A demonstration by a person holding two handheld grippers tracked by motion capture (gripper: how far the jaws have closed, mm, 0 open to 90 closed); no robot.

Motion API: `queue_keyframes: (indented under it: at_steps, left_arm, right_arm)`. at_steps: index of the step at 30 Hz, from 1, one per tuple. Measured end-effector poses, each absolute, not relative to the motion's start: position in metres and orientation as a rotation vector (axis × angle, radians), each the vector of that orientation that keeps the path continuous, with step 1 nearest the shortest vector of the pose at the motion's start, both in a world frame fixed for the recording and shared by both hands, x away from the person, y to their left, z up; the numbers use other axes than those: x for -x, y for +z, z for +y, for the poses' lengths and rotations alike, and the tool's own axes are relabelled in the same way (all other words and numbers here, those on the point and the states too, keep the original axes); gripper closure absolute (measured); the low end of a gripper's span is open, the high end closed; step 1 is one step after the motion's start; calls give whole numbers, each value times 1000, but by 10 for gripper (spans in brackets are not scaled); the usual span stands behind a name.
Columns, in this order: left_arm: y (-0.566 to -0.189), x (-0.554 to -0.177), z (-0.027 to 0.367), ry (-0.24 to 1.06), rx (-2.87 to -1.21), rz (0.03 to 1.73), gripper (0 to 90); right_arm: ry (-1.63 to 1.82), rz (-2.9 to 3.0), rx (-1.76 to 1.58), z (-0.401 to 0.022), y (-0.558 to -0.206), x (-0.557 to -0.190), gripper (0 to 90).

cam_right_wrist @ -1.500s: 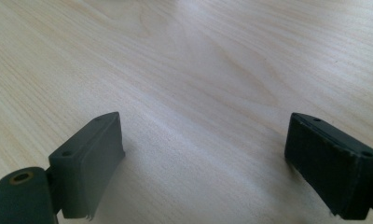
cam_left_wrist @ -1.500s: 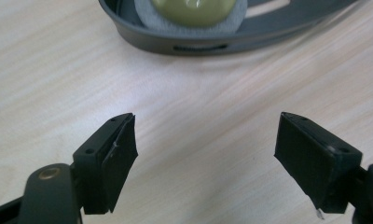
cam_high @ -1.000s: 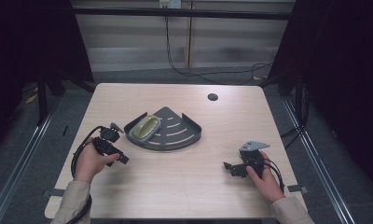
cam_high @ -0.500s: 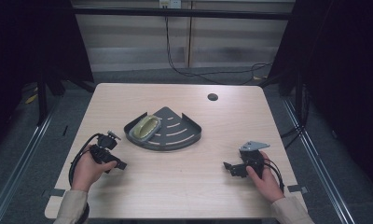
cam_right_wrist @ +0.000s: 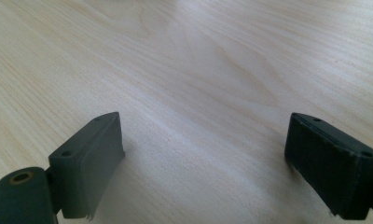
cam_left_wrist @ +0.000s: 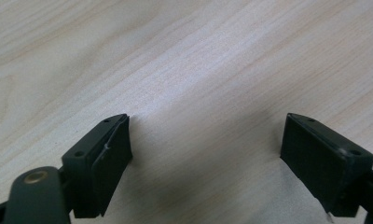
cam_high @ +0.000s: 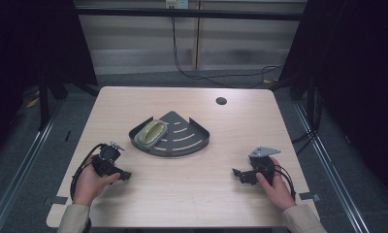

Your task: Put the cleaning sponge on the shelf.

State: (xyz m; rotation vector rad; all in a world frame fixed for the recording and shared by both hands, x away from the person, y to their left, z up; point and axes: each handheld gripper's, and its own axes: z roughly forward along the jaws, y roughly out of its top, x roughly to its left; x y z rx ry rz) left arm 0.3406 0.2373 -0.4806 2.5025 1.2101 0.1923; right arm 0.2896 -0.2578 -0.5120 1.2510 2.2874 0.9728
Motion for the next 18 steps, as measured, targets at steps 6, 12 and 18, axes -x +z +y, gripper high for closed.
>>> queue_keyframes:
  at_steps: [6, 12, 18]
  left_arm:
    - [-484, -336, 240, 228, -2460, 1185, 128]
    - [-490, -332, 243, 252, -2409, 1183, 38]
    - [-494, -328, 246, 289, -2366, 1153, 0]
  right_arm:
    - [973, 2287, -1252, -258, -512, -290, 110]
    - [973, 2287, -1251, -258, -512, -290, 111]
    - [974, 2287, -1252, -258, -512, -290, 111]
